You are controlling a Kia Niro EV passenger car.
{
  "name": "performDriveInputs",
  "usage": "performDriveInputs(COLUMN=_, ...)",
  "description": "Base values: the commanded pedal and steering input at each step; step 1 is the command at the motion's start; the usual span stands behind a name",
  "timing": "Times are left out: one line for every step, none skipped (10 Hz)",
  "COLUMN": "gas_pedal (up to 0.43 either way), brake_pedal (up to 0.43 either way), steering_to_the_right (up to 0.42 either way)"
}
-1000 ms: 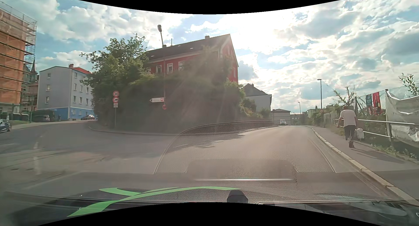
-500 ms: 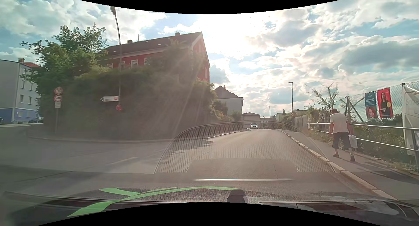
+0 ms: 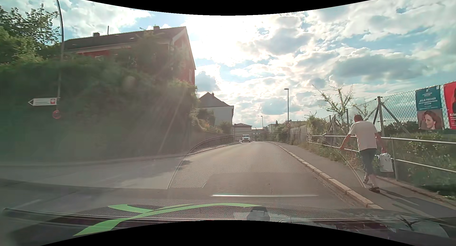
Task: Follow the waypoints while adhering to traffic rules and regulations
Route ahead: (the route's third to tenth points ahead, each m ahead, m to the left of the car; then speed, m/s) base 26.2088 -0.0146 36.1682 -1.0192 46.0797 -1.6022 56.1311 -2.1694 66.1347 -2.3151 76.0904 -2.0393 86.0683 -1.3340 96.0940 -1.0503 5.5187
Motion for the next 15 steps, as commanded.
performDriveInputs(gas_pedal=0.197, brake_pedal=0.0, steering_to_the_right=0.181)
performDriveInputs(gas_pedal=0.197, brake_pedal=0.0, steering_to_the_right=0.155)
performDriveInputs(gas_pedal=0.197, brake_pedal=0.0, steering_to_the_right=0.117)
performDriveInputs(gas_pedal=0.197, brake_pedal=0.0, steering_to_the_right=0.086)
performDriveInputs(gas_pedal=0.197, brake_pedal=0.0, steering_to_the_right=0.061)
performDriveInputs(gas_pedal=0.197, brake_pedal=0.0, steering_to_the_right=0.026)
performDriveInputs(gas_pedal=0.209, brake_pedal=0.0, steering_to_the_right=0.006)
performDriveInputs(gas_pedal=0.209, brake_pedal=0.0, steering_to_the_right=-0.006)
performDriveInputs(gas_pedal=0.209, brake_pedal=0.0, steering_to_the_right=-0.01)
performDriveInputs(gas_pedal=0.209, brake_pedal=0.0, steering_to_the_right=-0.009)
performDriveInputs(gas_pedal=0.209, brake_pedal=0.0, steering_to_the_right=-0.006)
performDriveInputs(gas_pedal=0.209, brake_pedal=0.0, steering_to_the_right=-0.006)
performDriveInputs(gas_pedal=0.209, brake_pedal=0.0, steering_to_the_right=-0.006)
performDriveInputs(gas_pedal=0.209, brake_pedal=0.0, steering_to_the_right=-0.005)
performDriveInputs(gas_pedal=0.209, brake_pedal=0.0, steering_to_the_right=-0.005)
